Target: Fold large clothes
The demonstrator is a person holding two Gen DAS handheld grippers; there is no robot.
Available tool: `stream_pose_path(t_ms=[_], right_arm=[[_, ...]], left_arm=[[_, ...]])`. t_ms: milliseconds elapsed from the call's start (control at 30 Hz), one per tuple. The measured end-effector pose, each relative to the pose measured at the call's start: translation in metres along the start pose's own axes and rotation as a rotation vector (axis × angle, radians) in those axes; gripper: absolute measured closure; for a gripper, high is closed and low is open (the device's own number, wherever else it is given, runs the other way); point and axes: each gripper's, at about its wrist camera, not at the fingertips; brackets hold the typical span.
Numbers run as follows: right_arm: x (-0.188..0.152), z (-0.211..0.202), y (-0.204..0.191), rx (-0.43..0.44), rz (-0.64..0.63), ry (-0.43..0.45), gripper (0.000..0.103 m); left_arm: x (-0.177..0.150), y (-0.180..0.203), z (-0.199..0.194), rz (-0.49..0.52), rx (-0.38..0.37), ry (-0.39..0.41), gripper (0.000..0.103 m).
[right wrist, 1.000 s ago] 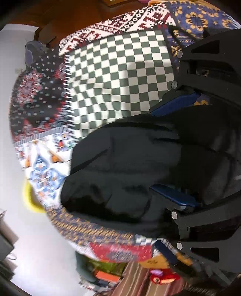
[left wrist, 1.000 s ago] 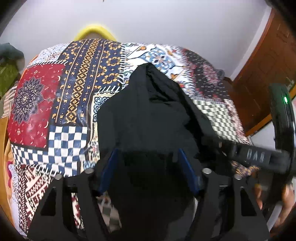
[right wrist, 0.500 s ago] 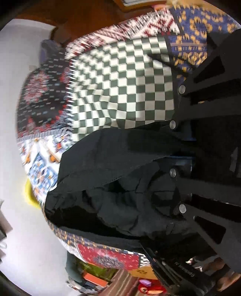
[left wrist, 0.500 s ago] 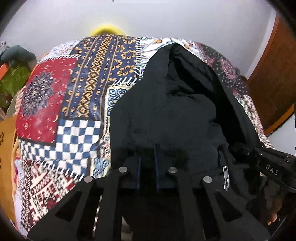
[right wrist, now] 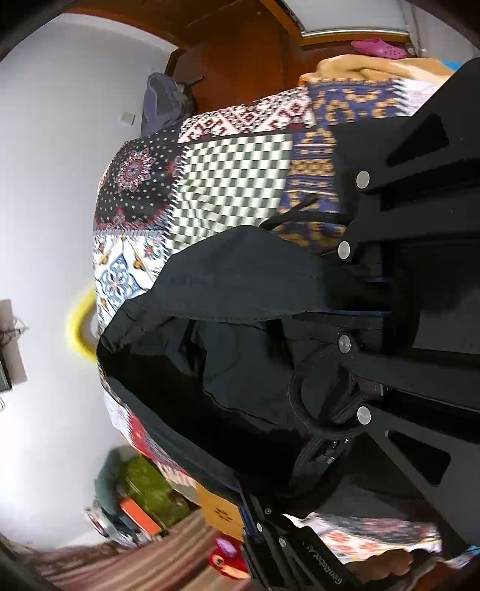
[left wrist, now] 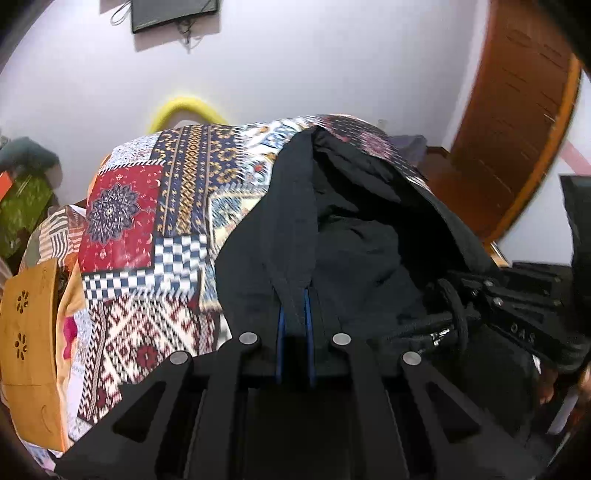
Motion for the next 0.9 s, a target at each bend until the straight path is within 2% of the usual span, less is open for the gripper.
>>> stream_pose_path(t_ms=[133,200,367,400,467,600,633,733,767,900], right_arm=[[-0.032,-0.007,-0.003,0.018,-0.027,-0.026,0.094],[-0.049,-0.007,-0.005,0.012,-0.037,-0.041,0.092],[-0.075,-0.008,-0.005,-0.016,-0.070,-0.098,0.082],[-0.079,-0.009,-0.006,-0.016,-0.075,-0.104,0.081],[-0.084,-0.014,-0.004,-0.030,-0.082,-0.099,0.078],[-0.086,-0.031,-0.004,-0.061,-0.105,-0.079,0.076],[-0.084,-0.037,-0.003,-0.062,-0.106,-0.064,0.073],[-0.076,-0.052,-0.002,-0.049,-0.086,-0.009,0.048],[-0.073,-0.055,-0.001,-0.041,-0.078,0.014,0.045],[-0.056,-0.058,-0.004,-0.010,-0.065,0.055,0.045]], left_arm=[[-0.039,0.008,-0.014,0.031,-0.046,-0.022,0.094],[-0.056,0.014,-0.014,0.053,-0.039,-0.041,0.093],[-0.094,0.021,0.001,0.061,-0.041,-0.128,0.092],[-0.100,0.021,0.005,0.056,-0.042,-0.151,0.088],[-0.107,0.021,0.009,0.045,-0.053,-0.175,0.087],[-0.111,0.018,0.003,0.027,-0.059,-0.164,0.081],[-0.110,0.019,0.000,0.030,-0.059,-0.157,0.079],[-0.107,0.026,-0.014,0.063,-0.035,-0.115,0.054],[-0.104,0.029,-0.021,0.083,-0.019,-0.083,0.048],[-0.088,0.038,-0.035,0.123,0.001,-0.016,0.046]])
Point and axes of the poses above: each gripper's, at about its wrist camera, not at the fingertips, and z roughly the way its jaws point, y to its right, x to its top, and after that the axes turned 6 degrees about -y, right-handed
